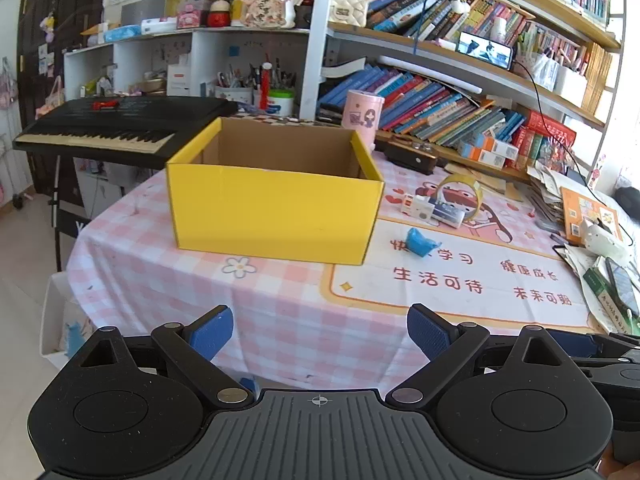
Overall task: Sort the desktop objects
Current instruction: 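Move both tools toward the blue plastic bag and yellow tape roll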
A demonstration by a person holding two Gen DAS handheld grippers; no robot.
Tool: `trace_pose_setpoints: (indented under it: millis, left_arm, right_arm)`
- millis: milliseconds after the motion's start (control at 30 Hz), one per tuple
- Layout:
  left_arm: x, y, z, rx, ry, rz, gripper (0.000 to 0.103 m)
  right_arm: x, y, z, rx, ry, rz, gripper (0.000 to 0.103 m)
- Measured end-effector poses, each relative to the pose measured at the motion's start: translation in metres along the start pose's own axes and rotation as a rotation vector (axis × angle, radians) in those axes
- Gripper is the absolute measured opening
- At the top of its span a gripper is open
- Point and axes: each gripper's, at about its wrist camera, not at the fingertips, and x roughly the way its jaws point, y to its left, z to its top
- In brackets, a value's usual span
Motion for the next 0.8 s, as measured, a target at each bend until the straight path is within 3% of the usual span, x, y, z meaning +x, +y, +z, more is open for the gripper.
trace_pose_setpoints:
  millis: [800]
  left_arm:
    - [0.071,-0.082,0.028,0.021,0.069,-0.032,0.096]
  right_arm:
    - [0.044,-0.096,0.038,0.041,0.061,-0.038,0.074]
